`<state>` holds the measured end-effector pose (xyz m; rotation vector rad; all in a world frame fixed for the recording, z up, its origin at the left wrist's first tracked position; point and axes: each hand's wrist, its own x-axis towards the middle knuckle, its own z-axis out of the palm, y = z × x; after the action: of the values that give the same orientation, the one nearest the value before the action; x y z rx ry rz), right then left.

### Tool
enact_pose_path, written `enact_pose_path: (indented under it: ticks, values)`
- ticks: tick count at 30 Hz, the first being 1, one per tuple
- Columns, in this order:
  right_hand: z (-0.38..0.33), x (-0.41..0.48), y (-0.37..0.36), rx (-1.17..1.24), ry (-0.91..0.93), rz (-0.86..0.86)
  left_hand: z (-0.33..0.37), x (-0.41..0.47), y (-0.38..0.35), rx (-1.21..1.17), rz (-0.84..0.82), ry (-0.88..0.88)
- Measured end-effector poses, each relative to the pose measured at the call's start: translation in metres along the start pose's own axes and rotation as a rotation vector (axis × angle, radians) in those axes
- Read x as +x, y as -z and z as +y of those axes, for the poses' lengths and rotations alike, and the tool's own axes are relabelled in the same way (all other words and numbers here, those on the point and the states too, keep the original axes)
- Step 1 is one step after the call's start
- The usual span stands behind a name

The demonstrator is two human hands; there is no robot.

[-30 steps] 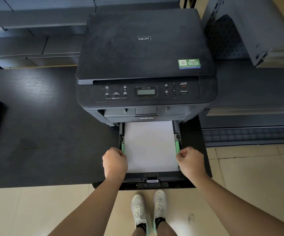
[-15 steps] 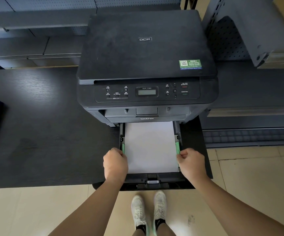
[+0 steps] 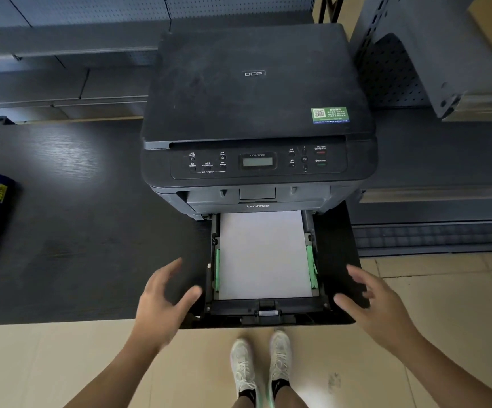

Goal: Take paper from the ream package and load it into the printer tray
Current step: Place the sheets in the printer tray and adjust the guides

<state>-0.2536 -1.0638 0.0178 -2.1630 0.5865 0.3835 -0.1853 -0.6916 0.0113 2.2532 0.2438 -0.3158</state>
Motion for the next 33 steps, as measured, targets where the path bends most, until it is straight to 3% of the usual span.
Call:
enact_pose_path:
  ticks: [5,13,18,23,33]
  values:
    - [0.033,-0.025,-0.018,-0.022,-0.129,-0.143,-0.047,-0.044,-0.006,-0.098,-0.167,0.101]
    - [0.036,-0.024,-0.05,0.302,-0.214,0.026,-0.045,-0.045,-0.043,-0.389,0.048,0.329]
    - [0.018,-0.004,-0.045,0.355,-0.194,0.054,-0.027,-0.019,-0.037,-0.35,0.054,0.318]
    - [-0.007,0.049,-0.041,0.256,-0.118,0.087,-0.004,0.041,-0.034,-0.21,0.082,0.259]
    - [-0.056,0.137,-0.029,0.236,-0.06,0.142,0.03,0.135,-0.04,-0.213,0.144,0.171]
